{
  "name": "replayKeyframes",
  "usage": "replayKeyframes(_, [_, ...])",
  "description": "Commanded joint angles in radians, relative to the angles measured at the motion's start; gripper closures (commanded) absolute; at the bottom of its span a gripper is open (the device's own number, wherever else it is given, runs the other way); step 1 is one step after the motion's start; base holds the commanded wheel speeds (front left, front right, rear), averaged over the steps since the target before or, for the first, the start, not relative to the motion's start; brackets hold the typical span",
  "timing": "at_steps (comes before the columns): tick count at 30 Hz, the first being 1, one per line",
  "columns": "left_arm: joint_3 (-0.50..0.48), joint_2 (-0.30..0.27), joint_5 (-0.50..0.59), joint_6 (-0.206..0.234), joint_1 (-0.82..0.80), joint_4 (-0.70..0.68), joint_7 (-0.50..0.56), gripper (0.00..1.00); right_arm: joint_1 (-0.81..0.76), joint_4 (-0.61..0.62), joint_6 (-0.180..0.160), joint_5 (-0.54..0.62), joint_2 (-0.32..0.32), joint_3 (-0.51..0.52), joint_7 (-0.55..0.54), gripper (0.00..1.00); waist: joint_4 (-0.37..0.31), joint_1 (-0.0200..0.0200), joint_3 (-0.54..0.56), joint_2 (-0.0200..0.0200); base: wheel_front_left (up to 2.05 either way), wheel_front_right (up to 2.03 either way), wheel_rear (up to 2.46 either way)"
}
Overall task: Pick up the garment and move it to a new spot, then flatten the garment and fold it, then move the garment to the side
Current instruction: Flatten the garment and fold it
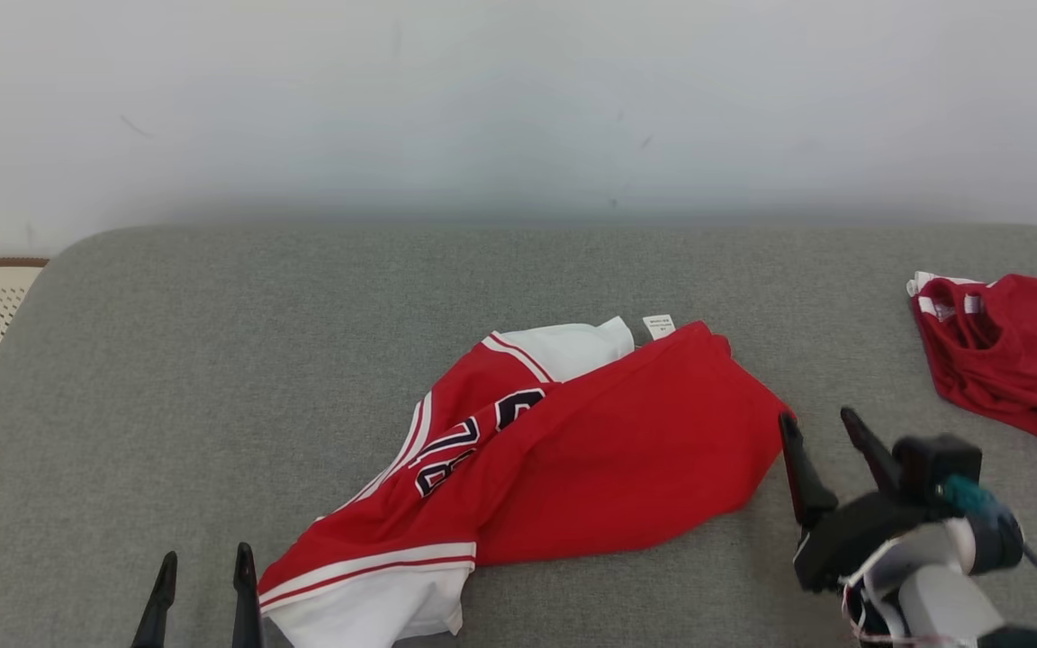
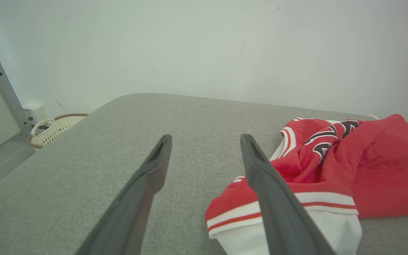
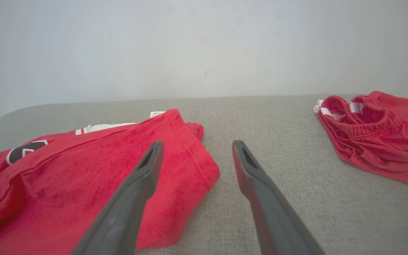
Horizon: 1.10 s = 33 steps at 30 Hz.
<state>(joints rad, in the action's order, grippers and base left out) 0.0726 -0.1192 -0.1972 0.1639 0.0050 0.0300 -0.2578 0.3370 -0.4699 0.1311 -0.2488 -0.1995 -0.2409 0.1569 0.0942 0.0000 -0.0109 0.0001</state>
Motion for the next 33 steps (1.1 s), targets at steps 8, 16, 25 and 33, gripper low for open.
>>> replayKeyframes(8, [-0.010, 0.024, 0.026, -0.029, -0.015, 0.011, -0.008, 0.00, 0.190, -0.159, -0.001, -0.077, -0.049, -0.089, -0.066, 0.00, 0.036, 0.0000, -0.033, -0.0001, 0.00, 0.00, 0.00])
replayKeyframes(16, [0.000, 0.048, 0.040, -0.051, -0.060, 0.030, -0.008, 0.00, 0.375, -0.338, -0.001, -0.142, -0.075, -0.167, -0.062, 0.00, 0.093, 0.0000, -0.102, -0.0001, 0.00, 0.00, 0.00])
replayKeyframes(25, [0.020, 0.064, 0.040, -0.065, -0.103, 0.051, -0.008, 0.00, 0.512, -0.516, -0.001, -0.205, -0.073, -0.225, -0.040, 0.00, 0.155, 0.0000, -0.149, -0.0001, 0.00, 0.00, 0.00])
replayKeyframes(33, [0.034, 0.068, 0.023, -0.066, -0.119, 0.053, -0.008, 0.00, 0.604, -0.703, -0.001, -0.287, -0.087, -0.298, -0.043, 0.47, 0.201, 0.0000, -0.183, -0.0001, 0.00, 0.00, 0.00])
